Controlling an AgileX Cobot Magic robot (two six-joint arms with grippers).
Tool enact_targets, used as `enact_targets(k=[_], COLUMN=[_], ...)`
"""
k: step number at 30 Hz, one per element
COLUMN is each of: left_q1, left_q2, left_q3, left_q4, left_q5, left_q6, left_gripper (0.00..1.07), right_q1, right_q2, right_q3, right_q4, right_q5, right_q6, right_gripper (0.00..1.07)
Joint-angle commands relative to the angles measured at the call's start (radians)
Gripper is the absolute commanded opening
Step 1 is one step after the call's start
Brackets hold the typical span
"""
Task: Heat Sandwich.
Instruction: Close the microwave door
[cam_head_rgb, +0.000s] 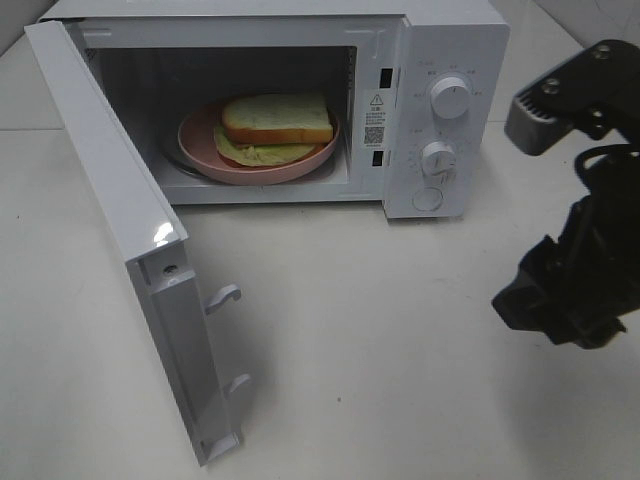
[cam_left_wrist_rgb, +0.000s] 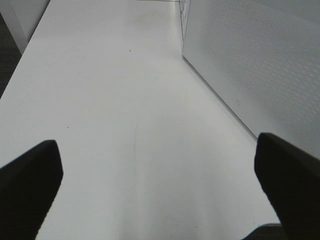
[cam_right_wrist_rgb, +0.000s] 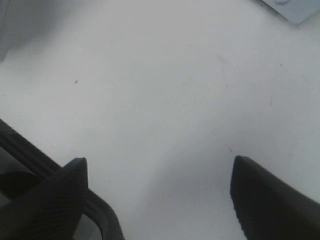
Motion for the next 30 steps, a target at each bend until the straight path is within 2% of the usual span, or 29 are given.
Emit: enact_targets(k=[1, 12, 23, 27, 30], left_q1=[0.005, 0.005, 0.005, 0.005, 0.005], left_q2=[-0.016, -0.016, -0.016, -0.016, -0.016], left_q3=[0.001, 0.001, 0.001, 0.001, 0.001], left_q4=[-0.002, -0.002, -0.002, -0.002, -0.002], left_q5=[-0.009, -0.009, -0.009, -0.009, -0.009], left_q6=[0.0, 0.0, 0.0, 0.0, 0.0], left_gripper=[1.0, 1.0, 1.0, 1.0, 1.0], right_q1=[-0.001, -0.001, -0.001, -0.021, -0.11], right_q2=[-0.079, -0.281, -0.463, -0.566, -0.644], right_q3=[0.005, 0.005, 0.007, 0.007, 0.007], right_q4=[0.002, 0.003, 0.013, 0.014, -0.003], right_q5=[0.098, 0.384, 0.469, 0.468, 0.465], right_q6=[0.02, 0.02, 0.043, 0.044, 0.043], right_gripper=[0.76, 0.76, 0.76, 0.76, 0.76])
